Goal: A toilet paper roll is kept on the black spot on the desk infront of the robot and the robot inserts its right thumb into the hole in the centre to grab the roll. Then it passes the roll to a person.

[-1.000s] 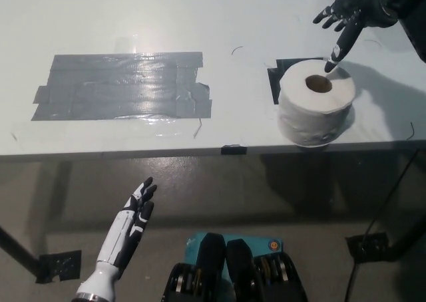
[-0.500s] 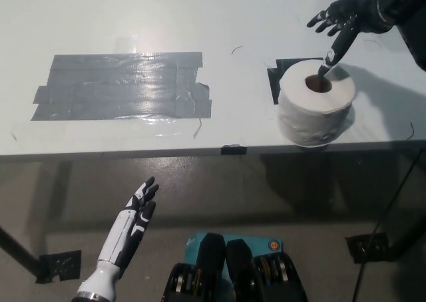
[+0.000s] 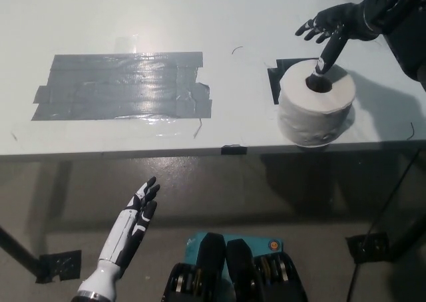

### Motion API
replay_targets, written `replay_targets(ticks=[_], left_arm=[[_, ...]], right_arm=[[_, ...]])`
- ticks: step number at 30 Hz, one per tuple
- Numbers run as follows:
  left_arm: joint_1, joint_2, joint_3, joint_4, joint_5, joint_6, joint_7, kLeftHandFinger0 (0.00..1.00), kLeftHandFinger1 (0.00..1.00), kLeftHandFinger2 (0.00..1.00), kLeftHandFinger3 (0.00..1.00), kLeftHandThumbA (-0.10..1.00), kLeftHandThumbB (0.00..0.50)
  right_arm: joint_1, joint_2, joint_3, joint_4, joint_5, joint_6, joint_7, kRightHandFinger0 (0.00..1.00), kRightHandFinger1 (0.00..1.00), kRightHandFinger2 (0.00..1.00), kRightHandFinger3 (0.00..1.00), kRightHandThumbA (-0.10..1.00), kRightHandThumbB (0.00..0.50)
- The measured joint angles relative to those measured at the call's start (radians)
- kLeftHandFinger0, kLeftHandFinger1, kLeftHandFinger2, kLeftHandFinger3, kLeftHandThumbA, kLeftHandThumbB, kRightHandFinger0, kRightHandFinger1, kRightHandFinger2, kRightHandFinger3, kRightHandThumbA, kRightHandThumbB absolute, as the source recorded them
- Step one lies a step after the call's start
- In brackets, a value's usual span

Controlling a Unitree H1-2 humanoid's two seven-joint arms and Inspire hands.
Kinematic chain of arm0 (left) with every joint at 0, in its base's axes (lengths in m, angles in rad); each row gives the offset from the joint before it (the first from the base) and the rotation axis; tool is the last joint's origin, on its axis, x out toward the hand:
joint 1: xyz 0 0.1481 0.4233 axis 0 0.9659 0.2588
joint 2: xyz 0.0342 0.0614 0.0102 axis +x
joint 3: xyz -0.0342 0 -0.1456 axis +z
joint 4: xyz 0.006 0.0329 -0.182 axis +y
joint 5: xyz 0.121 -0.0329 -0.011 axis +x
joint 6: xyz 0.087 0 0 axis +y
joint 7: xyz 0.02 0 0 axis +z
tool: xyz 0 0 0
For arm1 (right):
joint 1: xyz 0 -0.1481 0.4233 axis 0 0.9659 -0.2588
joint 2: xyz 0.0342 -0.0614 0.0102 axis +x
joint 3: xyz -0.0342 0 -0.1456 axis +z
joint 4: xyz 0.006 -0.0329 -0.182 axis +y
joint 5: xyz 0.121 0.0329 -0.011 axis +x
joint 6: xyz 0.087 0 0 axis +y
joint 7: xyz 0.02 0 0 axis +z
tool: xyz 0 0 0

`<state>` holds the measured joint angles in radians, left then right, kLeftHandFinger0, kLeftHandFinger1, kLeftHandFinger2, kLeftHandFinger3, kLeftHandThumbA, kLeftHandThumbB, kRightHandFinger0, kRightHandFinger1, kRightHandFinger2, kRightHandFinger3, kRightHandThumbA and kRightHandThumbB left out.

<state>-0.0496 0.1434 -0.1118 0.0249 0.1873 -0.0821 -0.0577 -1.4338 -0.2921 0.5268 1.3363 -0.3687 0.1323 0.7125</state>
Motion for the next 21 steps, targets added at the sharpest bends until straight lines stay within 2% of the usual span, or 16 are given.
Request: replay_targets(ticks=[1, 3, 5, 6, 10, 14, 18, 19, 21], left_arm=[[-0.001, 0.0, 0.0, 0.0, 0.0, 0.001, 0.0, 1.0, 1.0, 1.0, 1.0, 1.0, 0.026], [-0.002, 0.0, 0.0, -0.001, 0.0, 0.003, -0.001, 1.0, 1.0, 1.0, 1.0, 1.0, 0.026], [-0.003, 0.0, 0.0, -0.002, 0.0, 0.005, -0.001, 1.0, 1.0, 1.0, 1.0, 1.0, 0.026], [-0.004, 0.0, 0.0, -0.003, 0.0, 0.006, -0.001, 1.0, 1.0, 1.0, 1.0, 1.0, 0.032], [-0.007, 0.0, 0.001, -0.003, 0.0, 0.008, -0.001, 1.0, 1.0, 1.0, 1.0, 1.0, 0.03], [-0.015, 0.0, 0.001, -0.004, 0.001, 0.01, -0.001, 1.0, 1.0, 1.0, 1.0, 1.0, 0.042], [-0.018, 0.0, 0.002, -0.004, 0.0, 0.011, -0.002, 1.0, 1.0, 1.0, 1.0, 1.0, 0.04], [-0.018, 0.0, 0.002, -0.004, 0.001, 0.011, -0.002, 1.0, 1.0, 1.0, 1.0, 1.0, 0.04], [-0.018, 0.0, 0.002, -0.004, 0.001, 0.012, -0.003, 1.0, 1.0, 1.0, 1.0, 1.0, 0.043]], right_arm=[[0.002, 0.0, 0.0, 0.0, -0.003, -0.001, -0.004, 1.0, 1.0, 1.0, 1.0, 1.0, 0.402], [0.006, 0.002, 0.003, 0.0, -0.011, 0.003, -0.014, 1.0, 1.0, 1.0, 1.0, 1.0, 0.367], [0.011, 0.004, 0.006, 0.001, -0.021, 0.007, -0.018, 1.0, 1.0, 1.0, 1.0, 1.0, 0.365], [0.014, 0.005, 0.007, 0.002, -0.023, 0.008, -0.018, 1.0, 1.0, 1.0, 1.0, 1.0, 0.386], [0.019, 0.01, 0.024, 0.005, -0.045, 0.009, -0.02, 1.0, 1.0, 1.0, 1.0, 1.0, 0.387], [0.019, 0.012, 0.035, 0.01, -0.06, 0.007, -0.026, 1.0, 1.0, 1.0, 1.0, 0.95, 0.408], [0.019, 0.012, 0.035, 0.02, -0.068, 0.009, -0.034, 1.0, 1.0, 1.0, 1.0, 0.88, 0.406], [0.019, 0.013, 0.034, 0.022, -0.069, 0.009, -0.036, 1.0, 1.0, 1.0, 1.0, 0.88, 0.392], [0.019, 0.014, 0.029, 0.023, -0.069, 0.012, -0.043, 1.0, 1.0, 1.0, 1.0, 0.97, 0.372]])
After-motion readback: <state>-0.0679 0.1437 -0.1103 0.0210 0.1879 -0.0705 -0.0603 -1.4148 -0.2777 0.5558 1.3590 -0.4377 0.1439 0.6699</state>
